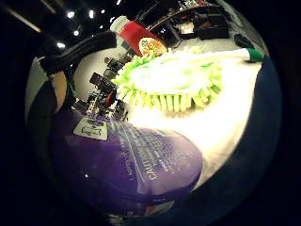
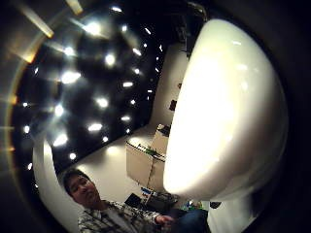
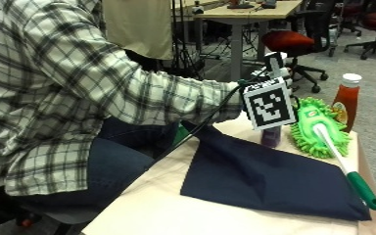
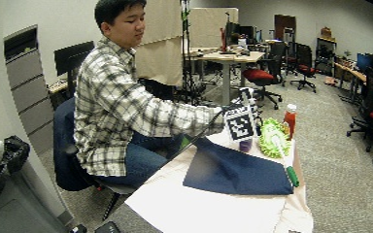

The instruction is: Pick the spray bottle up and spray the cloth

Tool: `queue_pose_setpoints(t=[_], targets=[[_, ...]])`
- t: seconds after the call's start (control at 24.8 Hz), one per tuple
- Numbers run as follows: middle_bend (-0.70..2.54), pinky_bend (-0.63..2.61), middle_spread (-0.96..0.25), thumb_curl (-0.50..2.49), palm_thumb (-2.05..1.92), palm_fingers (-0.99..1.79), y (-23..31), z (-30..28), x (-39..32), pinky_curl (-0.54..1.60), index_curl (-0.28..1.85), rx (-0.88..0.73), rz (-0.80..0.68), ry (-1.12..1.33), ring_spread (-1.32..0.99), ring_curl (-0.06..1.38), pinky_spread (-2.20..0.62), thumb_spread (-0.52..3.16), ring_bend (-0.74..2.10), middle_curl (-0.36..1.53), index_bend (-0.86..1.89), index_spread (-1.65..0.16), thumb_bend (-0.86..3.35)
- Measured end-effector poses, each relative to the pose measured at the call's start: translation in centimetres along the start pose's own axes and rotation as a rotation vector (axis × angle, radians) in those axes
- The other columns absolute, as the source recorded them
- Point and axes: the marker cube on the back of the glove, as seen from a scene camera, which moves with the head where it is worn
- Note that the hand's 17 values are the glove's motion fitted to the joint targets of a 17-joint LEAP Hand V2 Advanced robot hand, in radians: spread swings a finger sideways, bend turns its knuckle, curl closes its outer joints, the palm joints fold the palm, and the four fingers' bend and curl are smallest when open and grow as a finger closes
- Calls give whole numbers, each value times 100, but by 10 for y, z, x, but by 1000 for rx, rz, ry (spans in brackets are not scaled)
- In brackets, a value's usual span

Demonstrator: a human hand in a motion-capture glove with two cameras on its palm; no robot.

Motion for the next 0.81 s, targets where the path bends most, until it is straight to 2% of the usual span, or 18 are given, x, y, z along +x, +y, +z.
queue_pose_setpoints(t=[0.28,0.52,0.69,0.77,0.81], targets=[[47,22,-16,79,112,120,-4,-6,9,43,61,24,23,-35,-19,49,-8,12,48,53,18,-29,-3],[46,23,-17,79,111,117,-1,-12,7,43,60,-45,50,-58,-20,49,-8,15,47,53,16,-29,-3],[40,23,-15,77,111,97,4,-18,4,43,57,-80,65,-28,-19,47,-3,24,43,52,11,-29,-4],[33,19,-14,77,108,76,10,-23,-1,43,56,-94,71,-26,-18,48,2,35,41,50,11,-29,-3],[32,20,-13,77,106,55,14,-26,-4,44,53,-102,72,-26,-16,48,5,40,39,49,4,-30,-4]])
